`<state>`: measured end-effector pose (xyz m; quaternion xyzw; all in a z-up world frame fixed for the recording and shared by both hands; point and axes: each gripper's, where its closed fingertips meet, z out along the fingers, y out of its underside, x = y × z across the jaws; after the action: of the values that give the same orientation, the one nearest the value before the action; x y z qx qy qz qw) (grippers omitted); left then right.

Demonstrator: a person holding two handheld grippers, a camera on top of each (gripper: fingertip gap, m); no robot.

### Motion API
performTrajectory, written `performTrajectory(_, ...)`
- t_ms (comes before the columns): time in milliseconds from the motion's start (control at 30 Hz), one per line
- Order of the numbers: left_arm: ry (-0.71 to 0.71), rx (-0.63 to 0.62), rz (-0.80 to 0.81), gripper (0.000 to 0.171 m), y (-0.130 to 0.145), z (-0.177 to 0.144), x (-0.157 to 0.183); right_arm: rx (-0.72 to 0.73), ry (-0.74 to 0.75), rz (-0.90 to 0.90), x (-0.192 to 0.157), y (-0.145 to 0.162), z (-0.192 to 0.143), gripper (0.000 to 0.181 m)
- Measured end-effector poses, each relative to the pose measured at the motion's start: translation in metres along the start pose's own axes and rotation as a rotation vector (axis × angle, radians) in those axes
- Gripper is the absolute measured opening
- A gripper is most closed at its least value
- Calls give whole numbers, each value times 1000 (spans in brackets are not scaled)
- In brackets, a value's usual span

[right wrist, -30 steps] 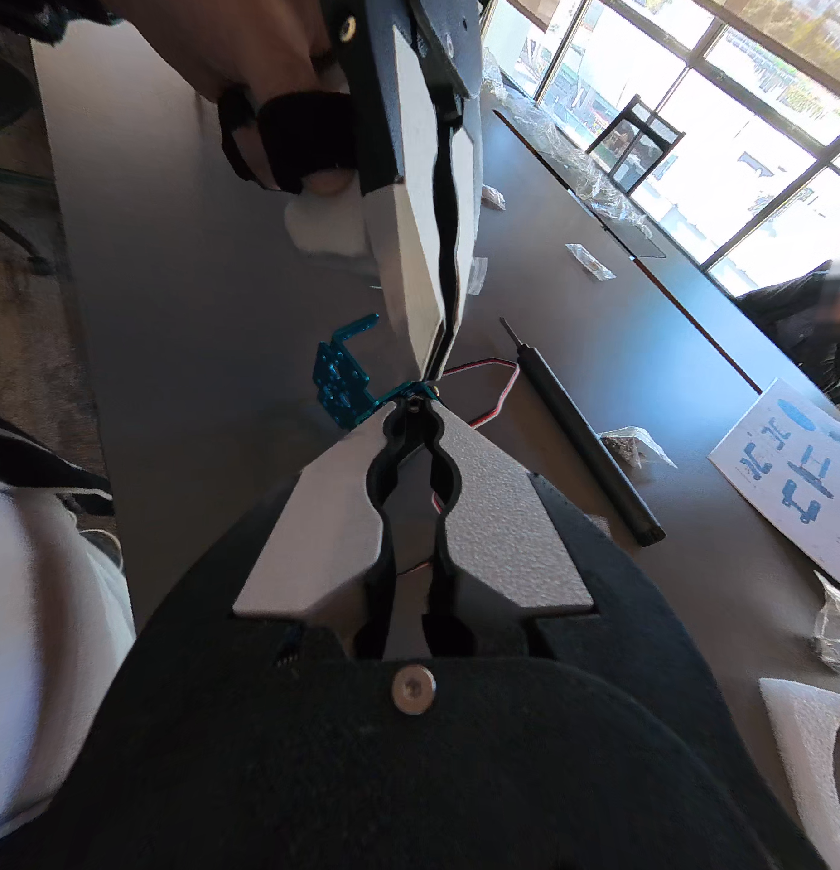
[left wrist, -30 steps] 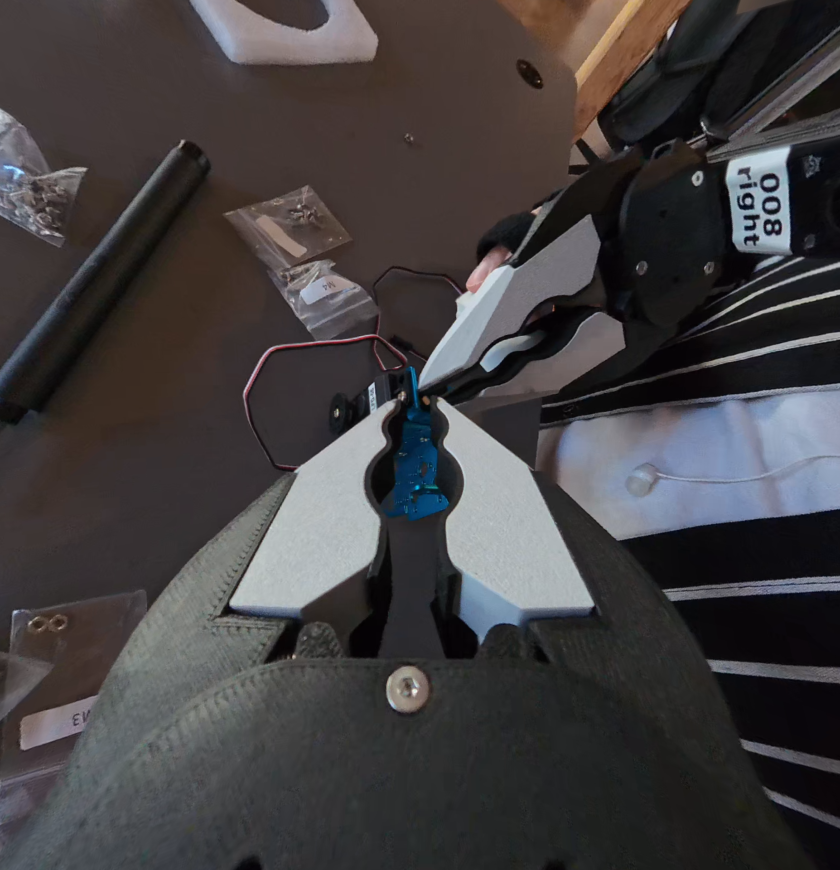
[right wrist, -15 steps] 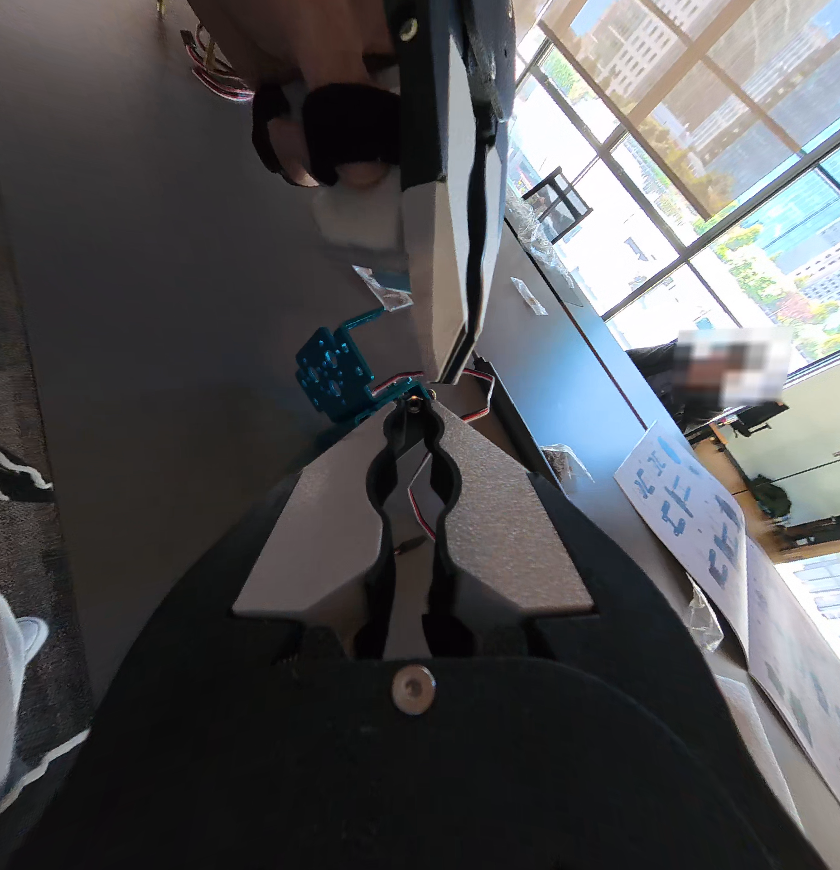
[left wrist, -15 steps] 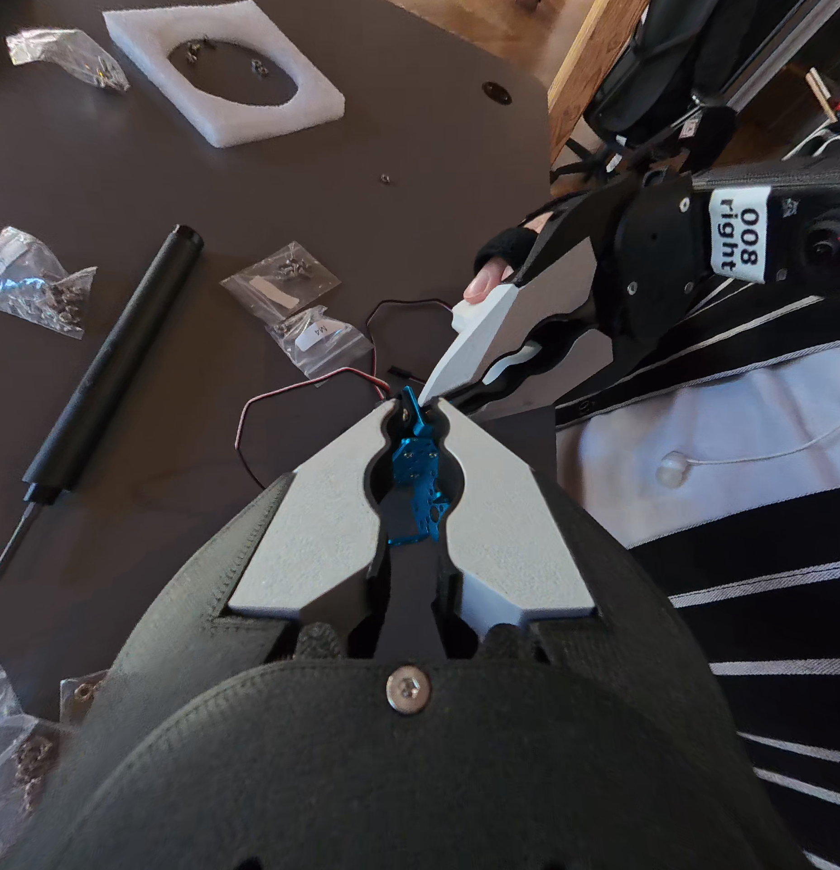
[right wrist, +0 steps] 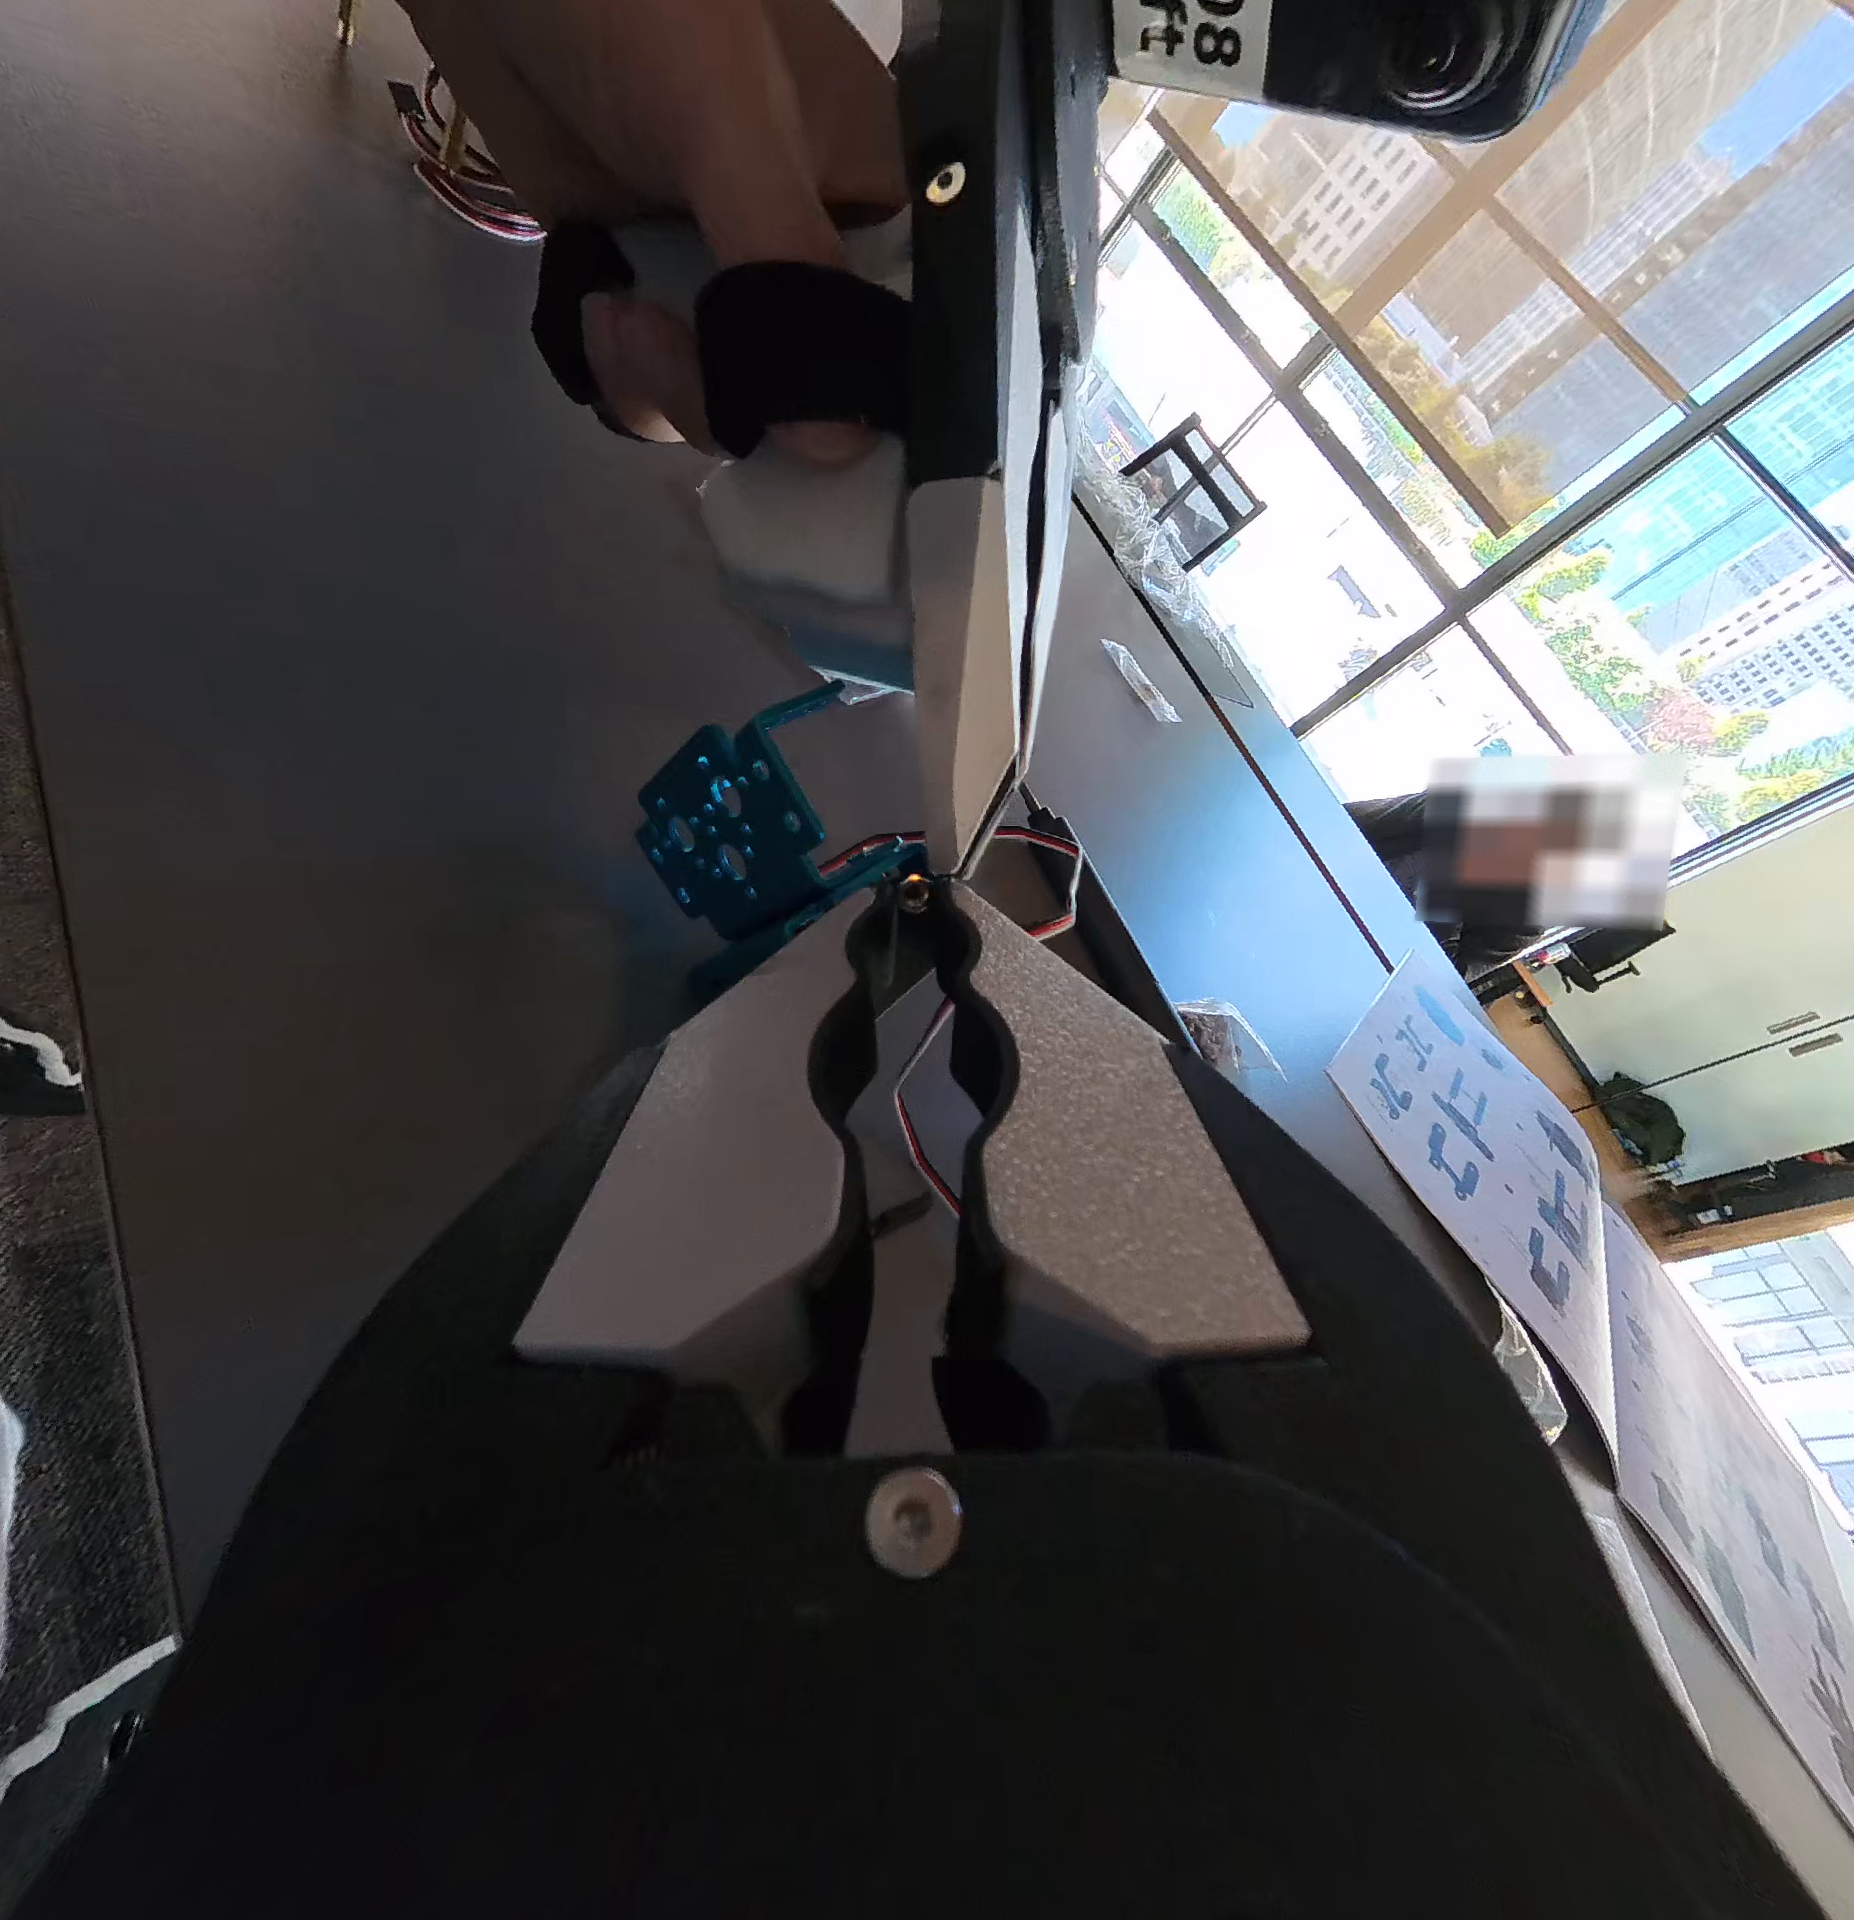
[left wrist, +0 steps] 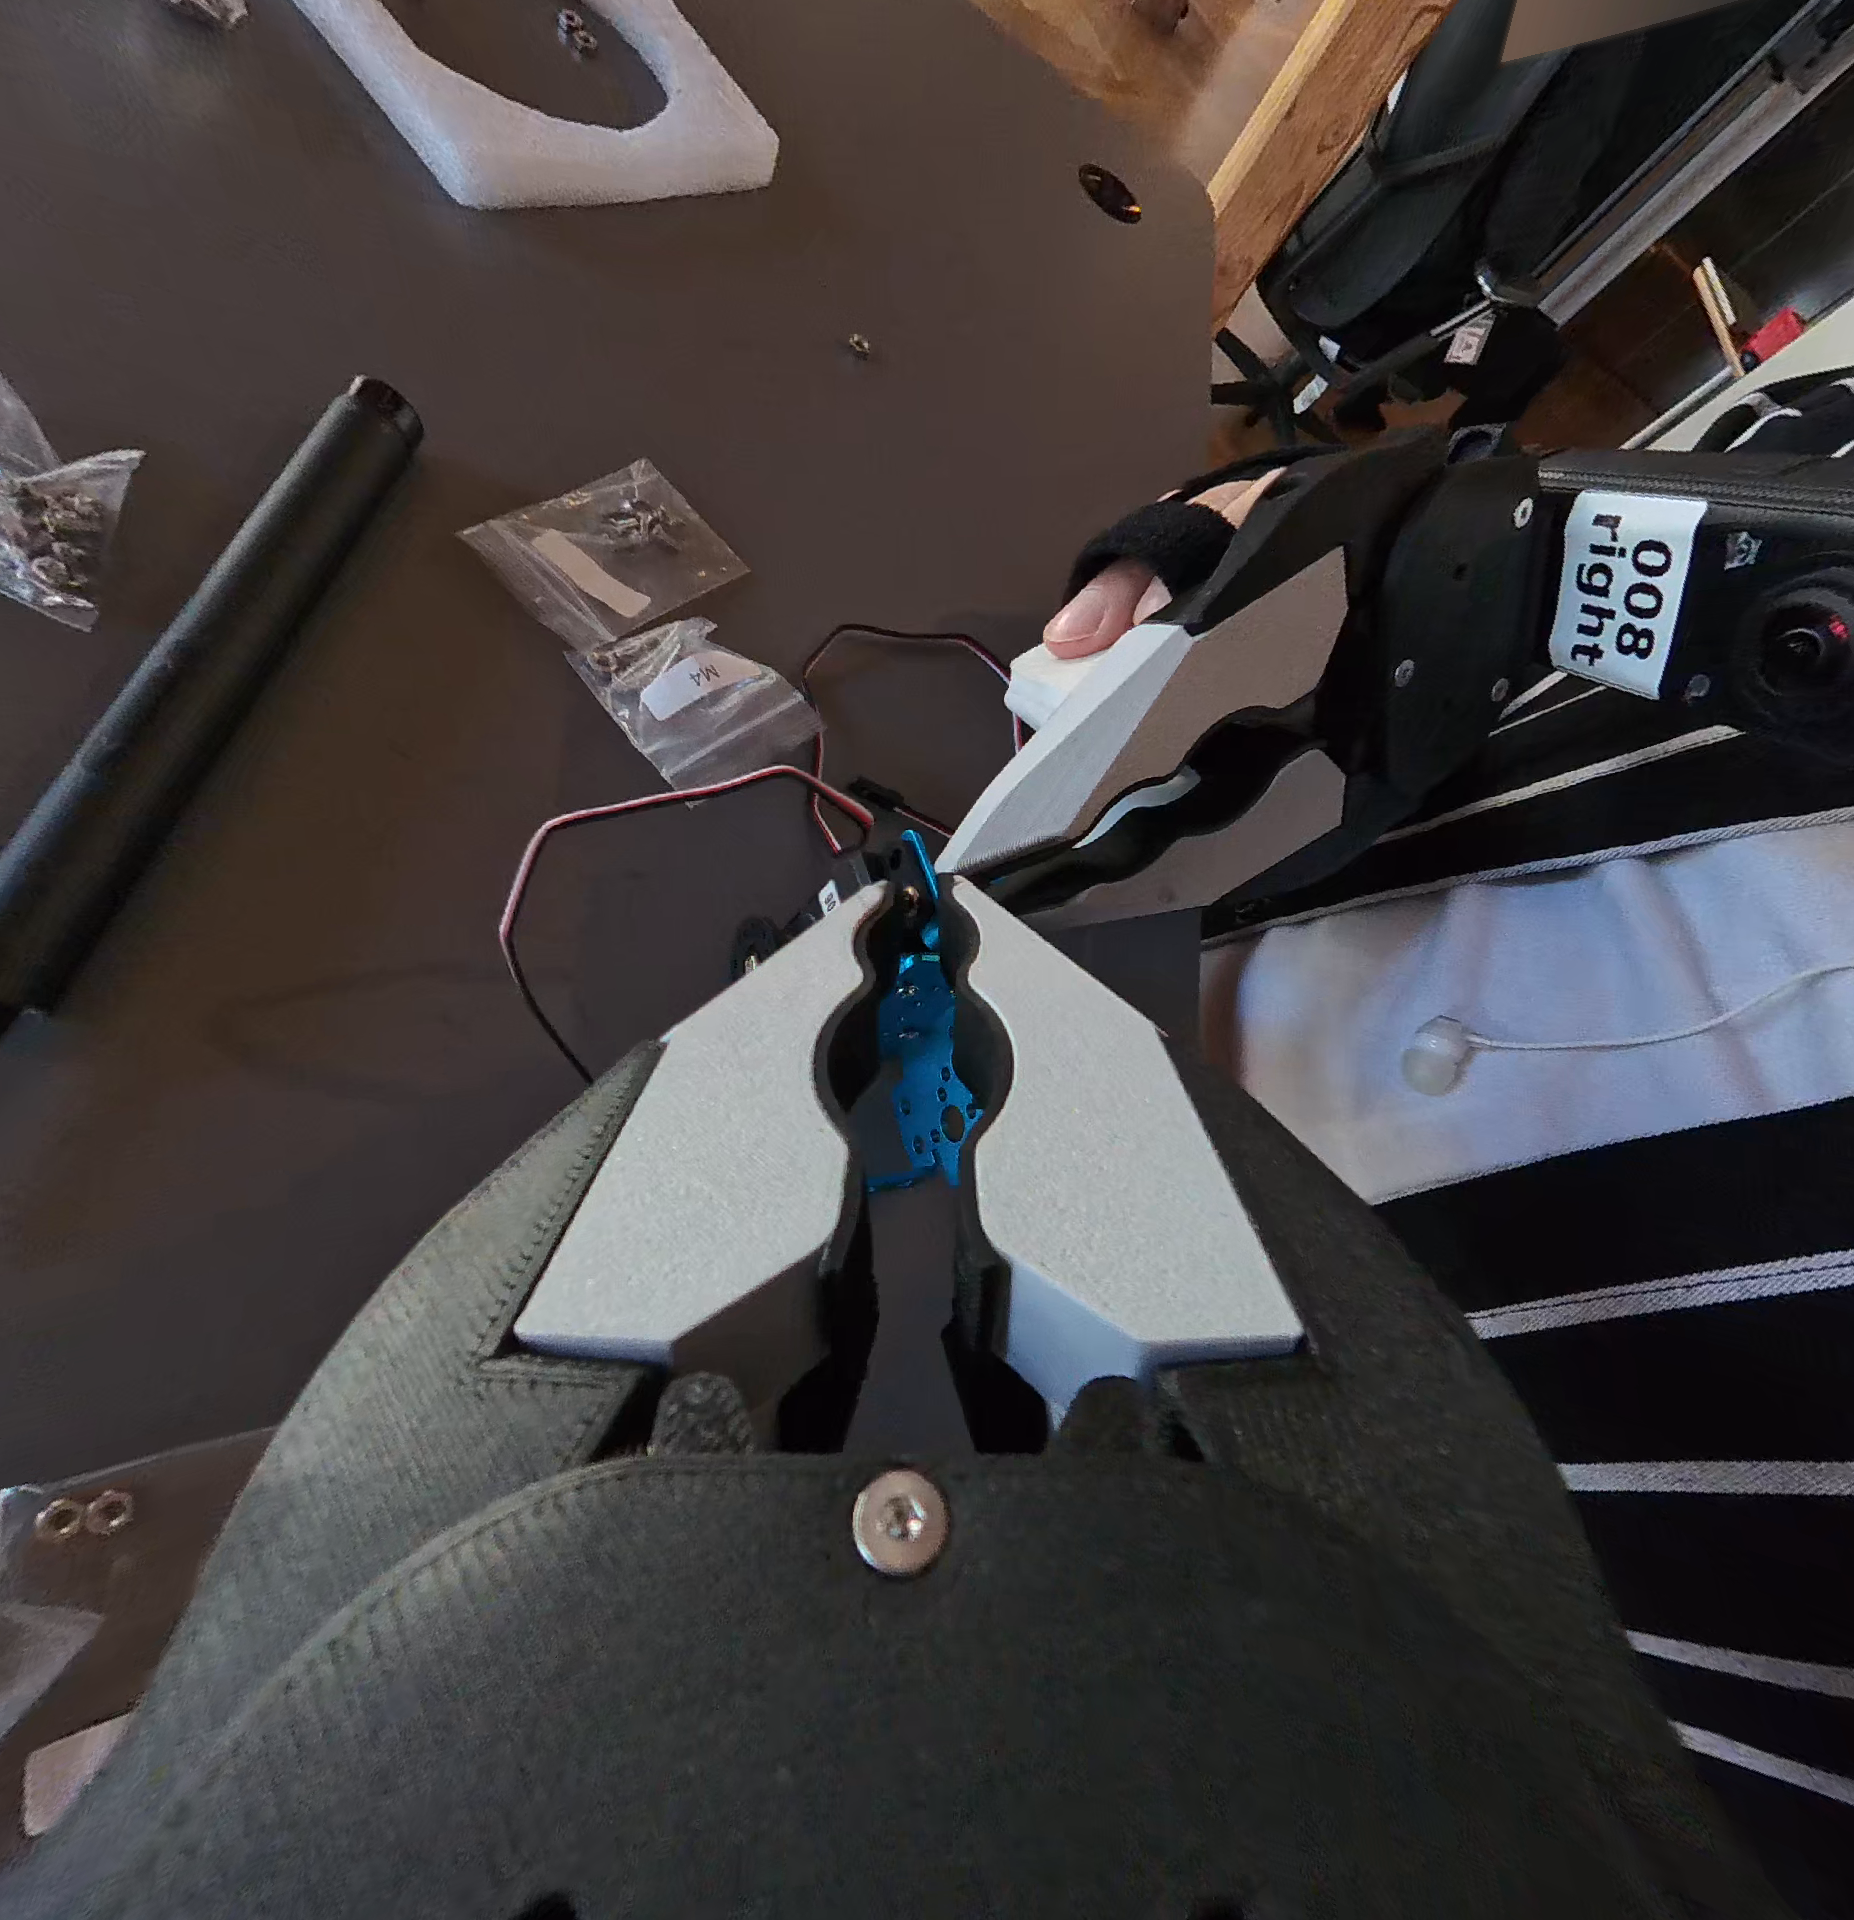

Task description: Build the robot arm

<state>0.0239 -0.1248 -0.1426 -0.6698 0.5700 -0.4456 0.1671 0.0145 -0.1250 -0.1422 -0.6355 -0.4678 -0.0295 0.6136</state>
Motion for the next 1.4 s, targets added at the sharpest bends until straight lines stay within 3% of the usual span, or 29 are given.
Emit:
performTrajectory(300,63,41,-111,7,0,-3,-1,3,-5,7,0,-1,3,5)
performTrajectory(400,69,33,-128,16,0,-4,1,-4,-8,1,0,-2,5,5)
performTrajectory(800,-147,-81,80,11,4,-5,-4,-39,-38,41,-1,-2,10,5)
performTrajectory(1400,-176,-85,110,8,5,-3,-5,1,-253,325,-3,1,7,6)
